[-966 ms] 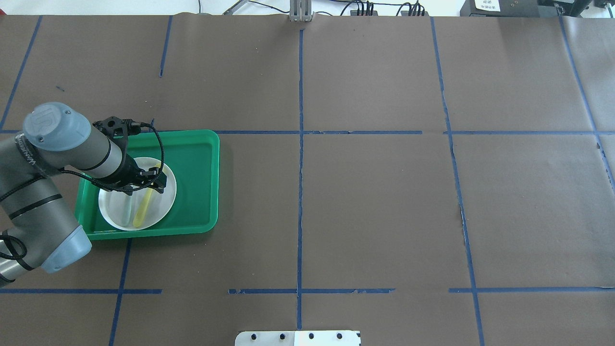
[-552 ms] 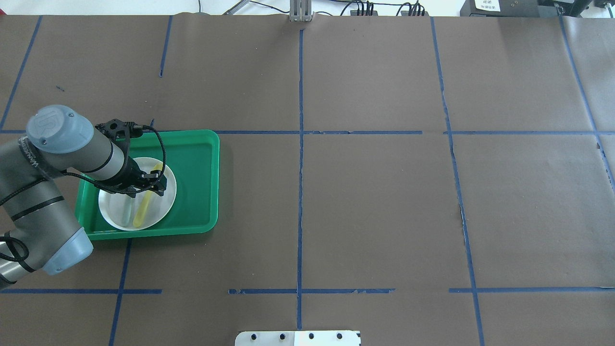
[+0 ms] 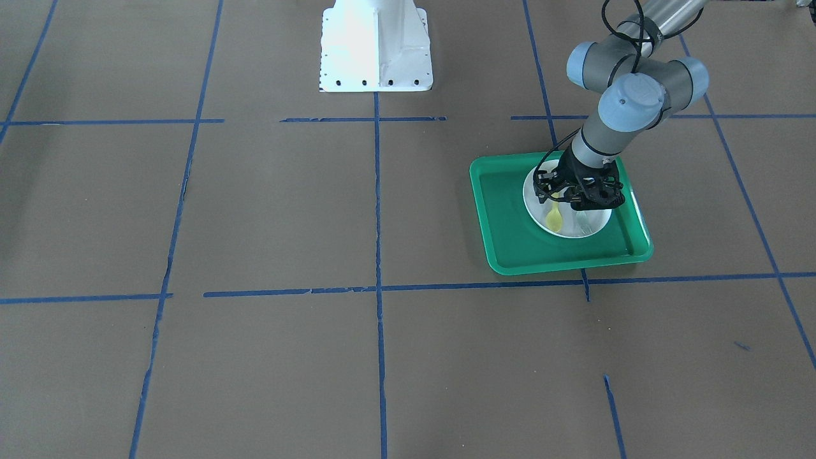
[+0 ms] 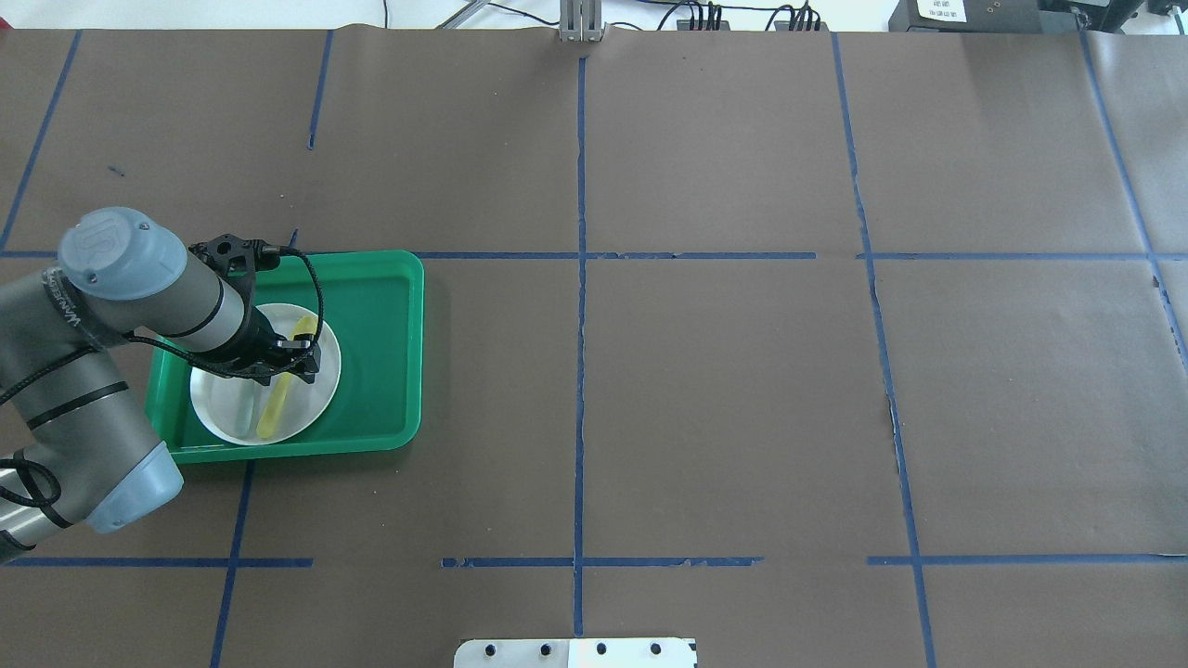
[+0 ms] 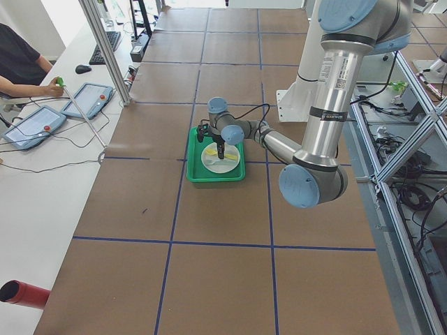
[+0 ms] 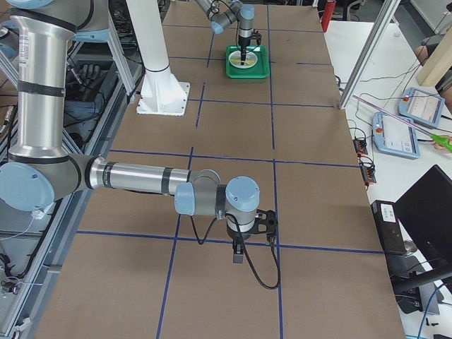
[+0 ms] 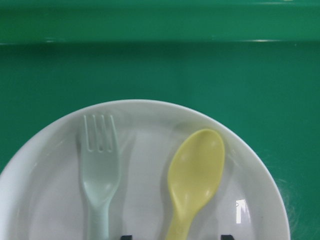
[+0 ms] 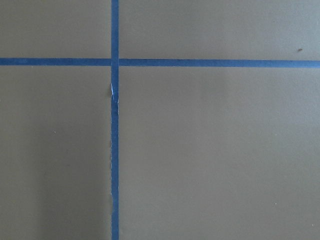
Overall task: Place spoon
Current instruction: 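Lower the left gripper and close it on the yellow spoon handle, then lift the yellow spoon off the plate with the left gripper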
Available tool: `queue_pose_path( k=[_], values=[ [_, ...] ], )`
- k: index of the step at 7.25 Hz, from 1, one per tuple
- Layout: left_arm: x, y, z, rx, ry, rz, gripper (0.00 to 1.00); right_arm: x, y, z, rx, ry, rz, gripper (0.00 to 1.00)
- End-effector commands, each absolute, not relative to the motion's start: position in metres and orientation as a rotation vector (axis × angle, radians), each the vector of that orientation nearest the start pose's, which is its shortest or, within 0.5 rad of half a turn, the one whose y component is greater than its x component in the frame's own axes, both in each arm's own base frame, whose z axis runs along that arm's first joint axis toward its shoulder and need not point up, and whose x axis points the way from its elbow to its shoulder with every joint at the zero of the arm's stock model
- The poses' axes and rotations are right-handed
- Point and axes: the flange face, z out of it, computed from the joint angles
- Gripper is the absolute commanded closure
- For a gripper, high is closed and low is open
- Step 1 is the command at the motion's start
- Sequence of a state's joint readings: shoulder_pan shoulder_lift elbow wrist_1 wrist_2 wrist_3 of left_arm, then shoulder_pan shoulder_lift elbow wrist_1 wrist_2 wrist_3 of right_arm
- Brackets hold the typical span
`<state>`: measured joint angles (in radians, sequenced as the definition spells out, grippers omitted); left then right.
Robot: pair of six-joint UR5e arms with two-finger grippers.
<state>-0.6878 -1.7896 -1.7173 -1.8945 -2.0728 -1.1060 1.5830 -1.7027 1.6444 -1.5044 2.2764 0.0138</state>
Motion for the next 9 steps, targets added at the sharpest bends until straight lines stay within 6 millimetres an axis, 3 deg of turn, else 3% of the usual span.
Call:
queue_pose_path(
  k=[1, 3, 6, 7, 9],
  values=[
    [0.403, -0.441, 0.442, -0.038, 0.826, -0.035, 0.62, 0.074, -0.435, 0.682, 0.007, -0.706, 0.022, 0.0],
    [0.402, -0.44, 0.44, -0.032, 0.83, -0.023, 1.0, 0.074, -0.435, 0.682, 0.007, -0.706, 0.022, 0.0],
    [0.385, -0.437, 0.414, 0.004, 0.864, -0.018, 1.0, 0.074, -0.435, 0.682, 0.008, -0.706, 0.022, 0.0],
    [0.369, -0.441, 0.4, 0.03, 0.865, -0.001, 1.0, 0.074, -0.435, 0.682, 0.008, -0.706, 0.022, 0.0],
    [0.307, -0.46, 0.36, 0.077, 0.805, 0.008, 1.0, 0.074, -0.435, 0.682, 0.008, -0.706, 0.022, 0.0]
  ],
)
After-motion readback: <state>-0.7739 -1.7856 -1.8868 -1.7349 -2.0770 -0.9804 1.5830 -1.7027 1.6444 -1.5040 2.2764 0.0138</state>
